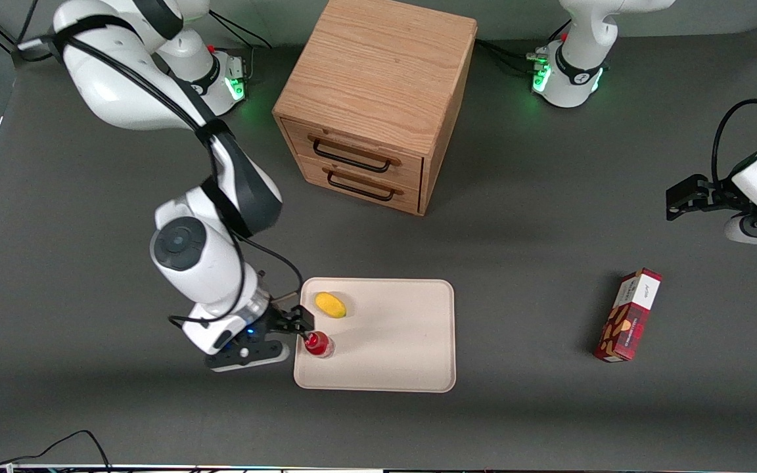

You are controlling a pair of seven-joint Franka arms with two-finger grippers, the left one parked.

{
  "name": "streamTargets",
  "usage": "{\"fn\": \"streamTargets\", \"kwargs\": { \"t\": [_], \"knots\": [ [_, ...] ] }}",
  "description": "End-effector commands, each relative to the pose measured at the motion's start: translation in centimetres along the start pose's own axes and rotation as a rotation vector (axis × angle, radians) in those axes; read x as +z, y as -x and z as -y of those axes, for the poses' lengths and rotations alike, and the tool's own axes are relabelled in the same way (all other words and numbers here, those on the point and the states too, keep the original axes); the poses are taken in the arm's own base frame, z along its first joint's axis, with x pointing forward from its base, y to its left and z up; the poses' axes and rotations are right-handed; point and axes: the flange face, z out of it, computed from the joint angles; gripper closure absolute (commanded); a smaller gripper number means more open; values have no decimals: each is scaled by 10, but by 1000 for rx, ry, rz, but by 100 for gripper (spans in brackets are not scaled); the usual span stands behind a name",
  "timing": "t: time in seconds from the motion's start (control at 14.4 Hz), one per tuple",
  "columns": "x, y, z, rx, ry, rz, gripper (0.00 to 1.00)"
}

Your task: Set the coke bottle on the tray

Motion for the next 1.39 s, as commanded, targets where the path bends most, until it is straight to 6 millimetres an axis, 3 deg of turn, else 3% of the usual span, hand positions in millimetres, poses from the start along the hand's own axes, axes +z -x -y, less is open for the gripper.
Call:
{"fn": "streamTargets", "kwargs": {
  "t": [0.0, 0.28, 0.55, 0.69, 0.76, 0.97, 1.32],
  "knots": [
    [-73, 40, -1, 0, 75, 52, 0],
    [-158, 93, -52, 31, 132, 120, 0],
    [-229, 120, -155, 56, 29, 186, 0],
    [-257, 138, -183, 24, 44, 190, 0],
    [-268, 145, -202, 36, 48, 186, 0],
    [-281, 154, -230, 77, 26, 177, 0],
    [-290, 160, -249, 131, -8, 170, 0]
  ]
}}
